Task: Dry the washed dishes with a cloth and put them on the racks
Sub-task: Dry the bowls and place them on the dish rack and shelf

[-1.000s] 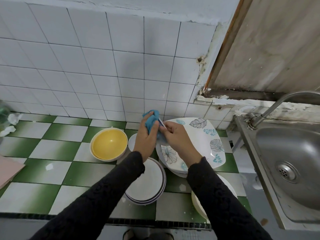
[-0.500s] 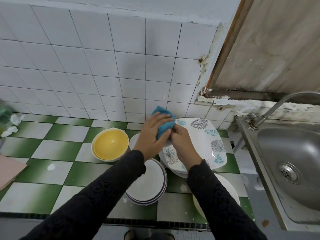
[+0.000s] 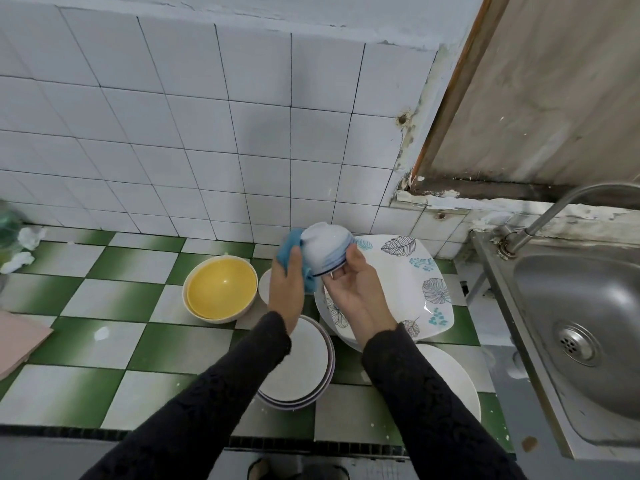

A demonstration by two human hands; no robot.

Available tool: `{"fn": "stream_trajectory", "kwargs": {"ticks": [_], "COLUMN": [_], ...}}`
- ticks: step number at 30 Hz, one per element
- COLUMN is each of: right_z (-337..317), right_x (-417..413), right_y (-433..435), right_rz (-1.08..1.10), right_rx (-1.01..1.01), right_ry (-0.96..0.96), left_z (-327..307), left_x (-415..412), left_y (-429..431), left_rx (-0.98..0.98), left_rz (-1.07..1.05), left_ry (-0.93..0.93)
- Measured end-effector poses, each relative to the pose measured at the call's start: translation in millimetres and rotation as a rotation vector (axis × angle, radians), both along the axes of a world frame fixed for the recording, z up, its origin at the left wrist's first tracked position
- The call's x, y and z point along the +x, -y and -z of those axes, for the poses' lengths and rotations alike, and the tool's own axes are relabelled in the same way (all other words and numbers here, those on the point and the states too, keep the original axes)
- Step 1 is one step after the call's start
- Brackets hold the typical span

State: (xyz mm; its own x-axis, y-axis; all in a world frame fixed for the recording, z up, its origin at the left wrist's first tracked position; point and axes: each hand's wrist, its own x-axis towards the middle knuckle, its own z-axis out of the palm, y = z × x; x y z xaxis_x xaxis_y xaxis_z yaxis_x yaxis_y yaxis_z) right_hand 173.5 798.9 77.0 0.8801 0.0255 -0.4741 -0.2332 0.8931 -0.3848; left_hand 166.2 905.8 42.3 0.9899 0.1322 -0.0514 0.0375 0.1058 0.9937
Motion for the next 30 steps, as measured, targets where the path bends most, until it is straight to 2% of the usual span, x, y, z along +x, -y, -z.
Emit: {"fn": "stream_trajectory", "kwargs": {"ticks": [2,5,7,11,14,15,17,18,20,22,26,30], "right_z": [2,4,6,2,-2,-5,-6,-6,-6,-6,-7,-10], "right_x": [3,2,-1,-9,-8,-7,-6,-6,-5,-3,-3,-3], "right_y": [-1,-4,-7,-4,-3,-2,2,4,7,8,10,12], "right_rz": [0.011,-0.038,-0.056,-0.140,-0.171,-0.197,-0.282,-0.323,-0.356,-0.366,-0.441,-0.420], "right_rx": [-0.010,-0.066,-0.066,-0.194,-0.333,-0.410,-0.630,-0.734,-0.869,-0.931,-1.176,-1.223], "right_ry": [-0.005,-0.069,-0.083,0.041,0.101,0.117,0.165,0.192,0.226,0.251,0.341,0.349], "left_z": [0,8,11,-1,1,-1,-7,-11,-17,-18,-23,-21], "left_x": [-11,-10,-1,8,3,5,15,20,21,19,27,24], "left_y": [7,0,-10,-21,-15,-16,-23,-27,-32,-32,-39,-36], "left_rx": [0.116,0.586,0.777,0.580,0.756,0.741,0.593,0.581,0.679,0.791,0.669,0.697], "left_rz": [0.023,0.203,0.283,0.213,0.242,0.260,0.239,0.219,0.252,0.326,0.295,0.370], "left_ry": [0.161,0.477,0.628,0.444,0.587,0.579,0.419,0.370,0.412,0.541,0.431,0.544]}}
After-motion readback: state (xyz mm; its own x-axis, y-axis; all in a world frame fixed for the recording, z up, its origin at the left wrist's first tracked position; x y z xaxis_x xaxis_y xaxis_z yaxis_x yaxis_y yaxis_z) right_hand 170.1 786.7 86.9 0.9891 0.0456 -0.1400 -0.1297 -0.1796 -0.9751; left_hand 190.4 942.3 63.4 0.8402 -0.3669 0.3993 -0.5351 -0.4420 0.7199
